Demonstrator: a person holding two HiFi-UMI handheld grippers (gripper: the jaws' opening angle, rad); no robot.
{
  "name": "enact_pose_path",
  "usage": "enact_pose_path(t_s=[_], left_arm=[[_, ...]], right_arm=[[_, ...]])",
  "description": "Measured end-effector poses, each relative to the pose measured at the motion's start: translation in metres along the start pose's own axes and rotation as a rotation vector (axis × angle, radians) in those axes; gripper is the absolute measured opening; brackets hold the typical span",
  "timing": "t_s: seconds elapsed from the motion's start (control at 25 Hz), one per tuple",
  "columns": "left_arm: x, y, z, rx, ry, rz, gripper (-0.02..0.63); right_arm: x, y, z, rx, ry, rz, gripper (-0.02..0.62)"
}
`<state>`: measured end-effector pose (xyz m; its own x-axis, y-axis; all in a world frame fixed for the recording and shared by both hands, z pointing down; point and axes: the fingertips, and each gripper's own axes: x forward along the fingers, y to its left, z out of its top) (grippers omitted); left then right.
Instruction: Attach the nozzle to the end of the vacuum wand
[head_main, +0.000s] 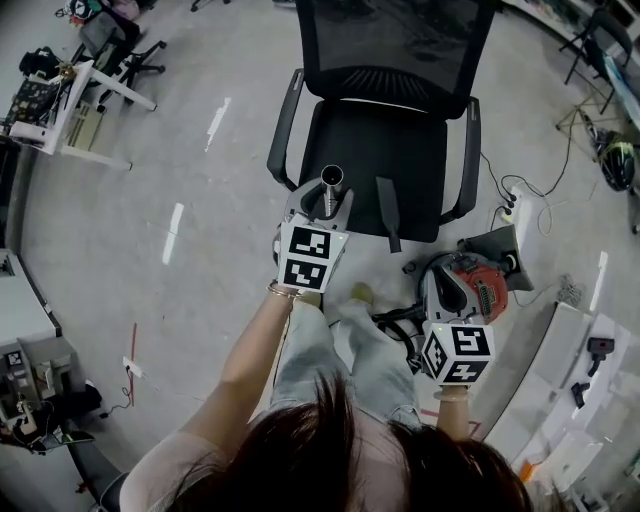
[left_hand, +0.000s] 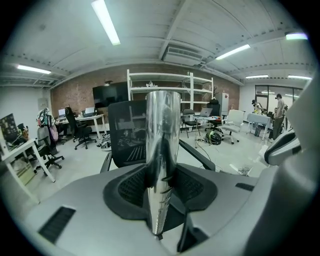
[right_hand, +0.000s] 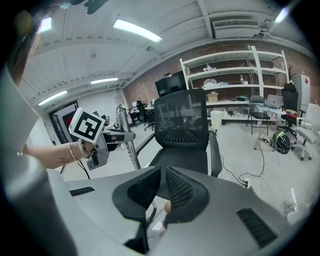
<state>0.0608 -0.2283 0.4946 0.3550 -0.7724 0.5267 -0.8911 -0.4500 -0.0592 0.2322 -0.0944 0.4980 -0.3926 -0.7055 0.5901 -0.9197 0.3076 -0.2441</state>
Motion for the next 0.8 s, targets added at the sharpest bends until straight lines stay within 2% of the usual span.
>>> enact_pose_path(t_s=[0.8], left_arm=[[-0.032,0.036,-0.013,-0.05,-0.04,0.069,0.156]], right_arm=[[0.083,-0.015,-0.07,-0.053,0.181,0.065,0.029]])
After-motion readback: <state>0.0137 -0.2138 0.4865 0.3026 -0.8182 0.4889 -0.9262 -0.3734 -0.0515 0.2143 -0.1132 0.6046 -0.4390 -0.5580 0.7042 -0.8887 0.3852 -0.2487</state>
